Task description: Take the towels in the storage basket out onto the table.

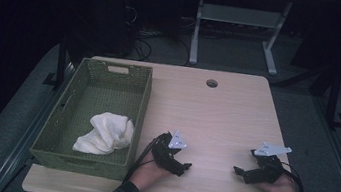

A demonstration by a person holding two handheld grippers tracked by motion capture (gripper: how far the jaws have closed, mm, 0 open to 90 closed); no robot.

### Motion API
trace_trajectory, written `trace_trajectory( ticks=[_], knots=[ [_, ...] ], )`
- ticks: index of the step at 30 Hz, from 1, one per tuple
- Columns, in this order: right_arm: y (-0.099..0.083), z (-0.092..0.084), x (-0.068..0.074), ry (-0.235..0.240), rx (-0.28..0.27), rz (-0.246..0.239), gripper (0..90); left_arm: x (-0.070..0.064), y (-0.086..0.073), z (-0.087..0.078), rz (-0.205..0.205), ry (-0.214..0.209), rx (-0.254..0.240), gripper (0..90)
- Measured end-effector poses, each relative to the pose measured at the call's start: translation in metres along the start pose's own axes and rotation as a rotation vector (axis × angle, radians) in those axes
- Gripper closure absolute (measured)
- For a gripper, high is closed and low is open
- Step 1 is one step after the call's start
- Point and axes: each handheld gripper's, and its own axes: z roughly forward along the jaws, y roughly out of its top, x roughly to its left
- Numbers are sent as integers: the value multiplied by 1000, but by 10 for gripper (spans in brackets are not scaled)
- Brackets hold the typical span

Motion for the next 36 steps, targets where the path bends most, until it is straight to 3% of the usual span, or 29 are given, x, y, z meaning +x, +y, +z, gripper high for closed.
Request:
trace_trajectory(
  ticks=[7,12,14,18,36],
  knots=[
    [0,0,0,-1,1,-5,28,-2,0,-1,-12,5,7,130],
    [0,0,0,0,1,-4,28,0,2,-3,-51,1,10,132],
    [0,0,0,0,1,-4,28,0,2,-5,-39,9,20,132],
    [0,0,0,0,0,-1,28,1,3,-9,-47,20,5,132],
    [0,0,0,0,1,2,28,-1,11,-17,-58,58,34,134]
  ],
)
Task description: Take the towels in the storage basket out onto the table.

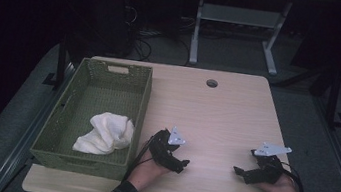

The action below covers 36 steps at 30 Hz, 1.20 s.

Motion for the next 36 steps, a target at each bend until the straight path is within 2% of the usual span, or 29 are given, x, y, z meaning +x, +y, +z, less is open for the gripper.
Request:
trace_trajectory(
  ticks=[8,17,19,24,30,36],
  knots=[
    [0,0,0,1,2,1,28,2,6,-5,-14,17,3,135],
    [-1,-1,0,0,2,-1,28,0,10,-11,0,25,15,135],
    [-1,-1,1,-3,0,2,28,-1,12,-13,-7,26,14,135],
    [-1,-1,1,-3,0,2,28,1,18,-19,-4,48,6,136],
    [-1,-1,1,-3,-1,2,28,1,22,-22,0,49,10,135],
    [-1,-1,1,-3,0,2,28,2,24,-27,-14,54,10,135]
  ],
)
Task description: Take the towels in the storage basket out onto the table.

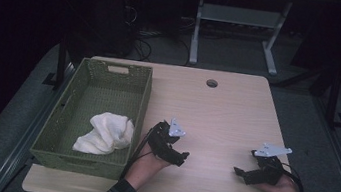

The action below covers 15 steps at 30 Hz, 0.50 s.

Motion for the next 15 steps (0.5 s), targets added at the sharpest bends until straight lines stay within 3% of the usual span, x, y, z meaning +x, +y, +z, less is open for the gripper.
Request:
trace_trajectory(
  ticks=[15],
  knots=[
    [0,0,0,0,0,0,28,2,6,-11,-15,-14,-13,135]
  ],
)
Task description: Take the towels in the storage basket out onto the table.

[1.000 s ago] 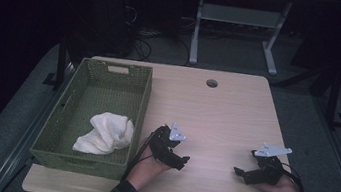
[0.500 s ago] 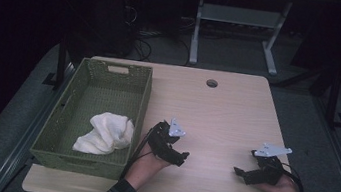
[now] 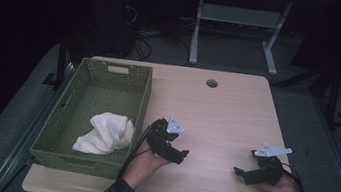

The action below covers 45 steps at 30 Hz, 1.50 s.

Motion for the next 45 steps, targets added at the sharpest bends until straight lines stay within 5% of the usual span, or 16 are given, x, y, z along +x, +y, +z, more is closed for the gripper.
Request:
trace_trajectory(
  ticks=[17,45],
  knots=[
    [0,0,0,0,-1,-1,28,4,18,-14,8,-74,-42,135],
    [0,0,0,0,-1,0,28,35,26,-52,5,-67,-98,138]
  ],
)
